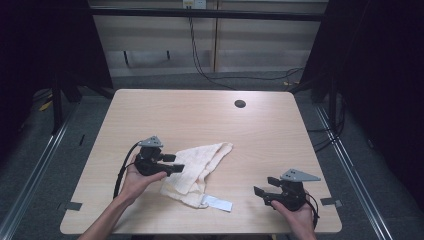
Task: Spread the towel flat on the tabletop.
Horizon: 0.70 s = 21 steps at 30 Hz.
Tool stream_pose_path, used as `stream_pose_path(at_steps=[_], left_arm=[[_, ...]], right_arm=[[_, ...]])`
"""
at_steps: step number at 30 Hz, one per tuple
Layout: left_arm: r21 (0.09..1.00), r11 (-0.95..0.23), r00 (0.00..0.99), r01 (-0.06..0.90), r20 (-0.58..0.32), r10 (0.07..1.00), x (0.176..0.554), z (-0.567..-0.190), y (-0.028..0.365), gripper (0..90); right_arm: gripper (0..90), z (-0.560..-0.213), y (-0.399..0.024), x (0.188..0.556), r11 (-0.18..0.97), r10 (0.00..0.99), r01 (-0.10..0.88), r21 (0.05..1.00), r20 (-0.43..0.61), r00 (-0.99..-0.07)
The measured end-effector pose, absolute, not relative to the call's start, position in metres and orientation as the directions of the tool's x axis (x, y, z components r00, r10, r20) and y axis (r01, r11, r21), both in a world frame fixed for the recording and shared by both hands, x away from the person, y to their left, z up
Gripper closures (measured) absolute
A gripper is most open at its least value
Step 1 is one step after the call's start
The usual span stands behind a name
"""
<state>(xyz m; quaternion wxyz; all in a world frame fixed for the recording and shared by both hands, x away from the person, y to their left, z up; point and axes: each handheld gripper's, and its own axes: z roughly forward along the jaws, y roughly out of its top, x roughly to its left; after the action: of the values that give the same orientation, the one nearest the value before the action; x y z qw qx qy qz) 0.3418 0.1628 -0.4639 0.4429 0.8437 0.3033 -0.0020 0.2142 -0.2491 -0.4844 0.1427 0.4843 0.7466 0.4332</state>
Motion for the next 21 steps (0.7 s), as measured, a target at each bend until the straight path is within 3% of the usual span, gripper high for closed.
stream_pose_path(at_steps=[13, 21], left_arm=[[0.731, -0.497, 0.854, 0.468, -0.228, 0.468, 0.343, -0.480, 0.147, 41.6], [0.695, -0.562, 0.874, 0.449, -0.211, 0.438, 0.341, -0.497, 0.138, 36.9]], right_arm=[[29.8, -0.484, -0.245, 0.214, 0.176, 0.838, 0.601, 0.779, 0.202, -0.507], [29.5, -0.484, -0.244, 0.215, 0.189, 0.835, 0.604, 0.774, 0.197, -0.514]])
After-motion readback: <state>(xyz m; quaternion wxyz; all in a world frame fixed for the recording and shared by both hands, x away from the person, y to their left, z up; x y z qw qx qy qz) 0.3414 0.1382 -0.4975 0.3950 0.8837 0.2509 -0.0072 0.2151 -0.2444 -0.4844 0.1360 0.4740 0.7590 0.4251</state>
